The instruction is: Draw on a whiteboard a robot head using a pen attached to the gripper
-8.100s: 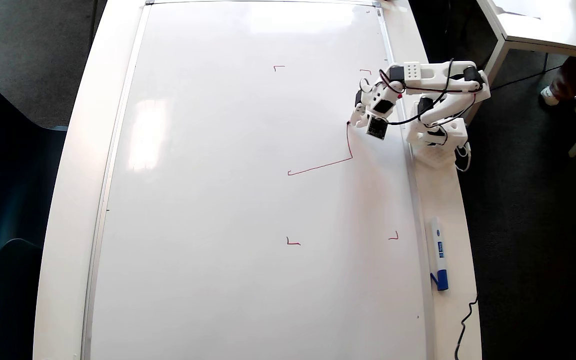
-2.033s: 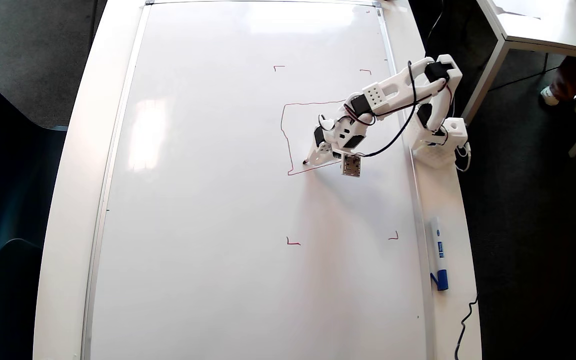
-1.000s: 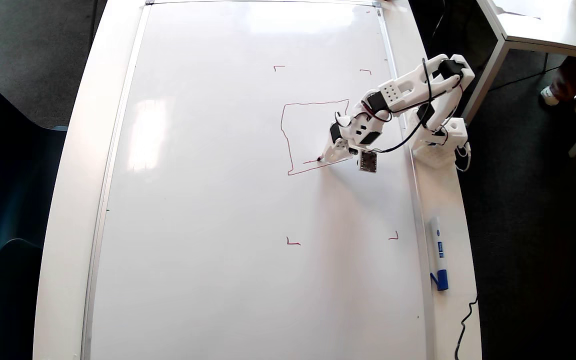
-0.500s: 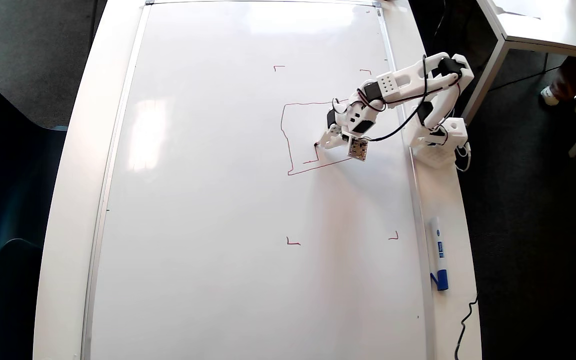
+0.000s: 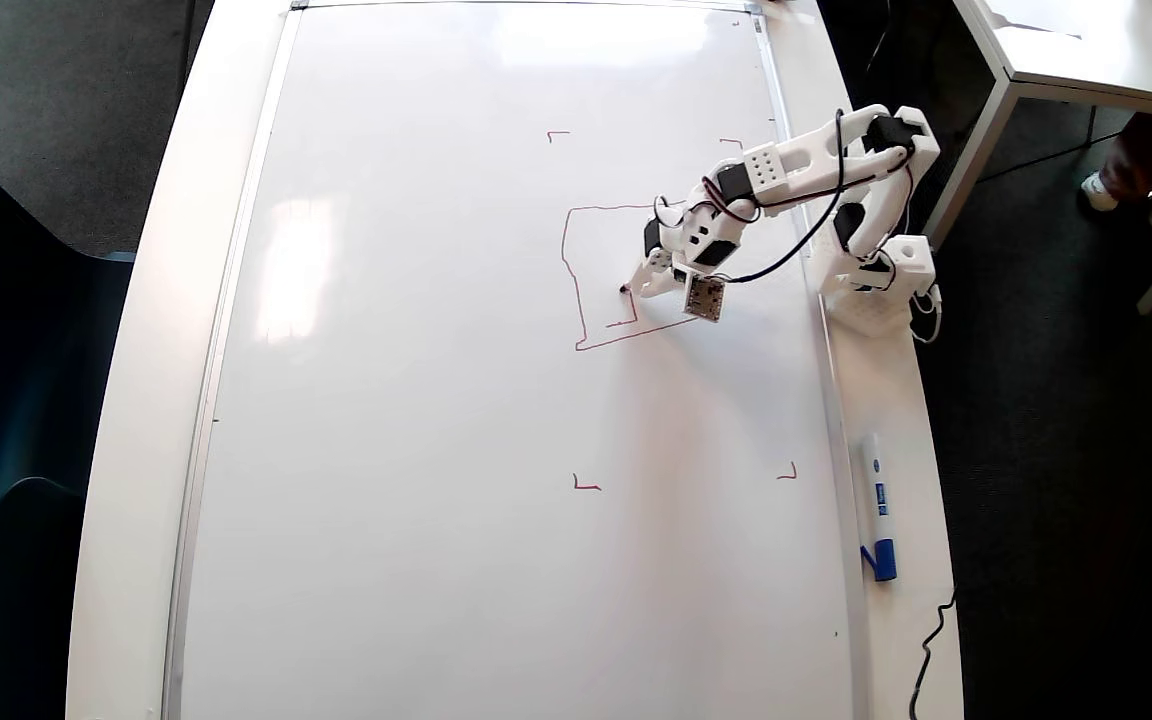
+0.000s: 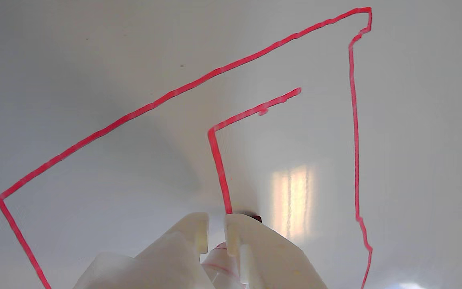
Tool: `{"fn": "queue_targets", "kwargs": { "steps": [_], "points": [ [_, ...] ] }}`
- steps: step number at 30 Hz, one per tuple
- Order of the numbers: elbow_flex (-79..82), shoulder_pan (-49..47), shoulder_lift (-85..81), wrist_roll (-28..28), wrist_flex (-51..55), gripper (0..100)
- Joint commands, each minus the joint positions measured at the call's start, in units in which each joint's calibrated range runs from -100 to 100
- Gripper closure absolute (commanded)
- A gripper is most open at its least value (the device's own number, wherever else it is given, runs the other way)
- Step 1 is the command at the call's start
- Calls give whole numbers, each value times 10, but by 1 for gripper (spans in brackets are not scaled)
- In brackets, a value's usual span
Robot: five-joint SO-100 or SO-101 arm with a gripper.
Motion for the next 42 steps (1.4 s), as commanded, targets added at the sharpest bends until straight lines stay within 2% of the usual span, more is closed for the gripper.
{"fn": "queue_targets", "kwargs": {
  "steps": [1,14,26,42],
  "points": [
    [-47,0,28,3,-5,99],
    [-86,-1,63,3,-4,99],
    [-88,-53,64,0,-7,99],
    [-93,-70,57,-2,-11,99]
  ]
}}
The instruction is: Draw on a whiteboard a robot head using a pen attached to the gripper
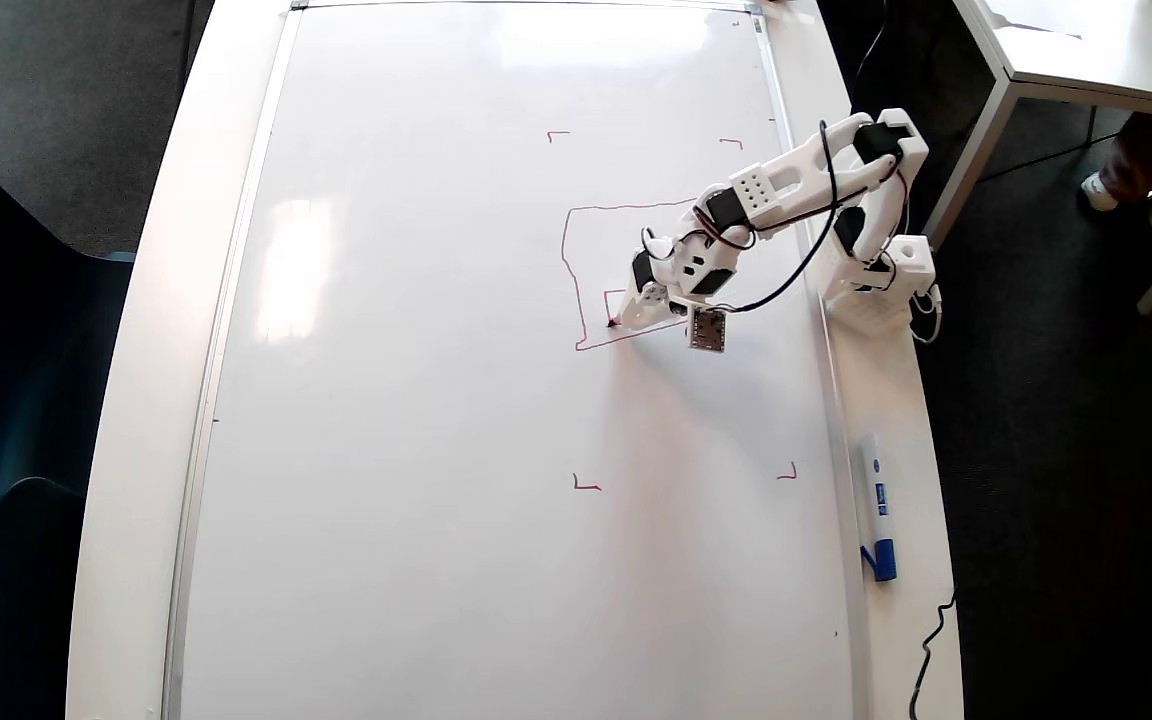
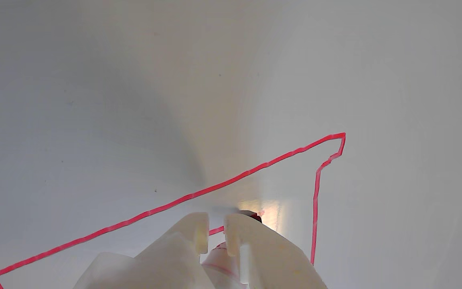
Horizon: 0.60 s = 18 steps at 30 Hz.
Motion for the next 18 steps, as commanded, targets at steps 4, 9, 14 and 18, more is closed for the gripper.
{"fn": "queue_targets", "kwargs": {
  "steps": [4,9,14,18],
  "points": [
    [-58,27,-7,-1,5,99],
    [-59,70,-10,4,9,99],
    [-35,103,-33,4,32,99],
    [-21,116,-33,4,30,99]
  ]
}}
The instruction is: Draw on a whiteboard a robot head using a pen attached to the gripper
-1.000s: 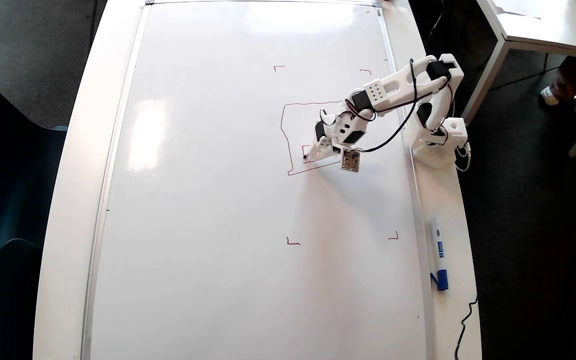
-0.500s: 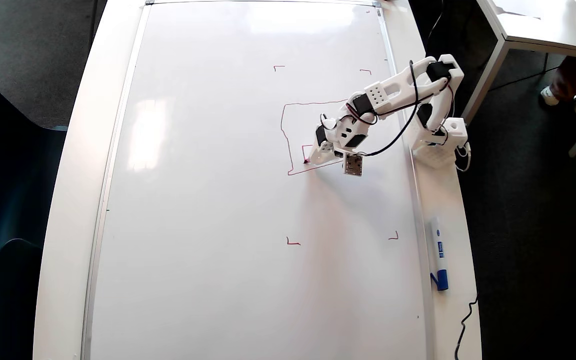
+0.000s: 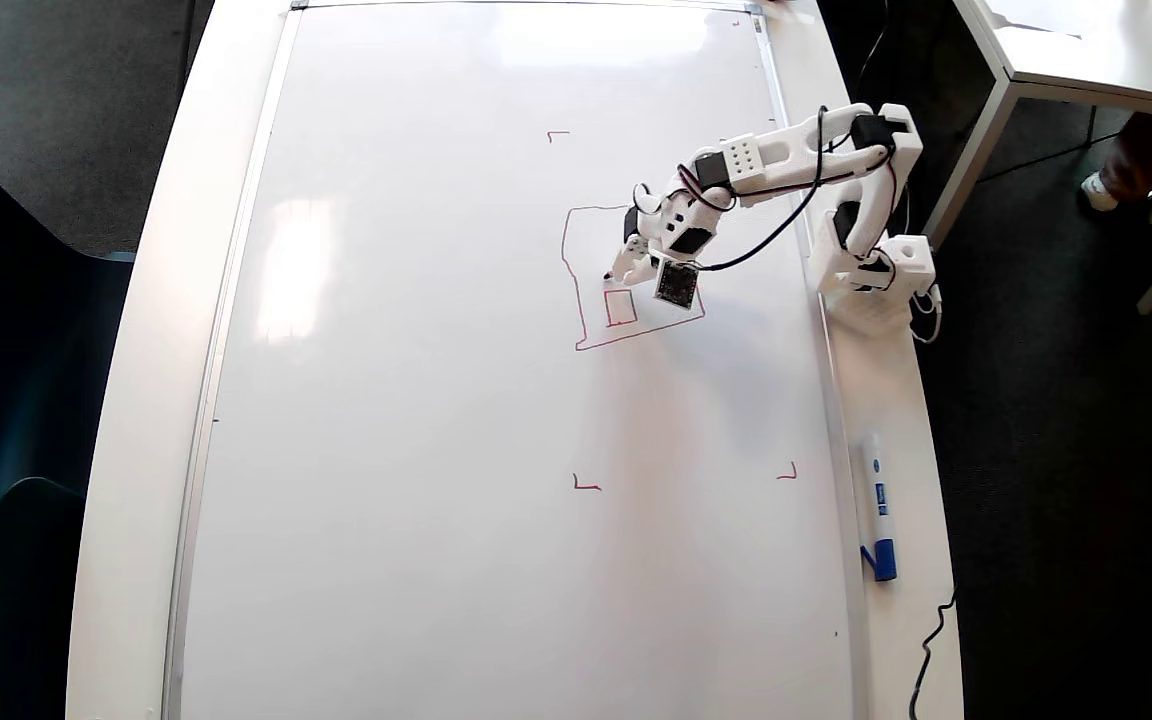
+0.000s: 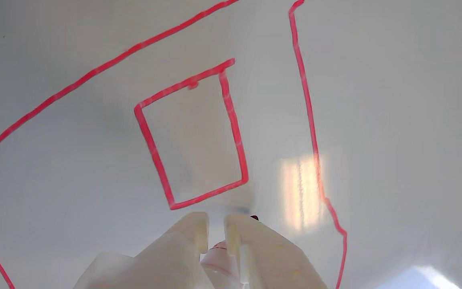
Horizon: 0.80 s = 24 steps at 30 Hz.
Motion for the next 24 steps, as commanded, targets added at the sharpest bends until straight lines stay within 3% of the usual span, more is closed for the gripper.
{"fn": "queue_targets", "kwargs": {
  "steps": [1,24],
  "points": [
    [0,17,-32,3,2,99],
    [61,11,-35,3,-19,99]
  ]
}}
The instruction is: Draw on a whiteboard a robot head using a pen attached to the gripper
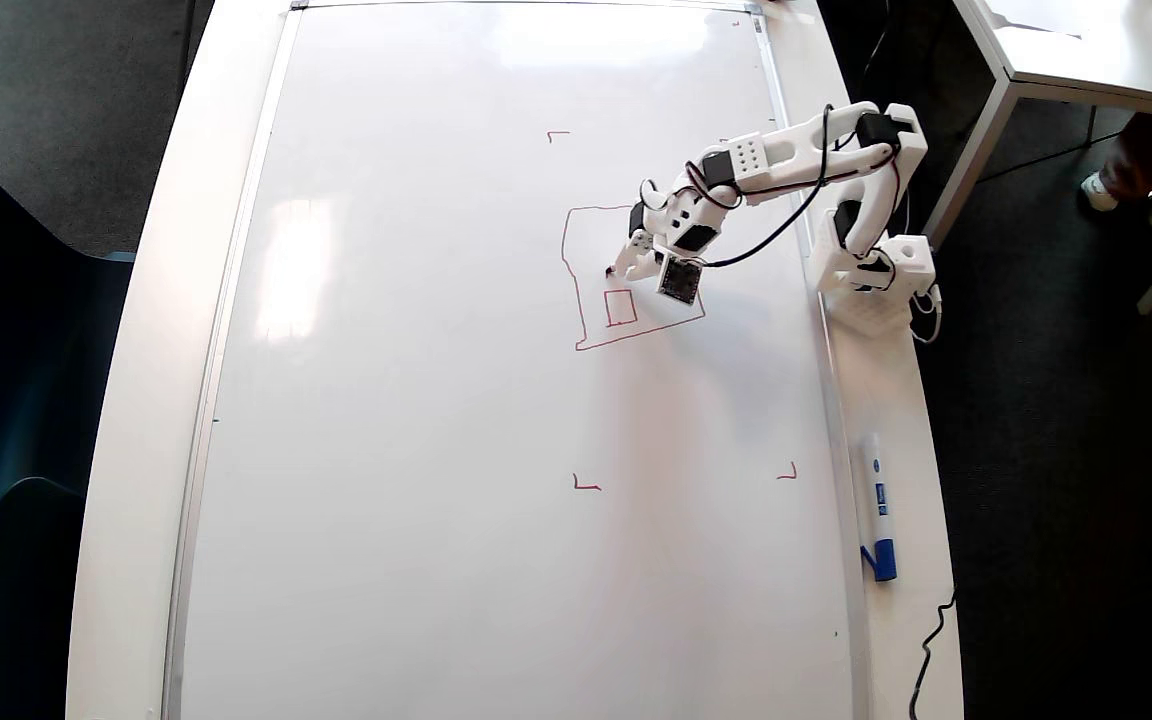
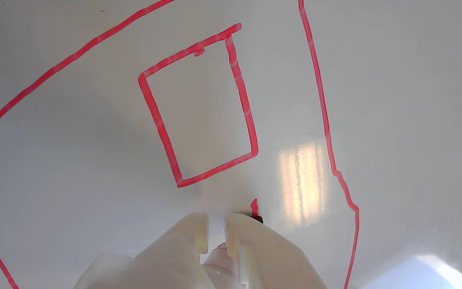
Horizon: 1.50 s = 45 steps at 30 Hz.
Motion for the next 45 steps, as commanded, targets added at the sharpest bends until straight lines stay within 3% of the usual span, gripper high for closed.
{"fn": "queue_targets", "kwargs": {
  "steps": [1,14,45],
  "points": [
    [13,-2,-23,3,4,99],
    [137,-1,-145,4,7,99],
    [127,116,-146,35,6,99]
  ]
}}
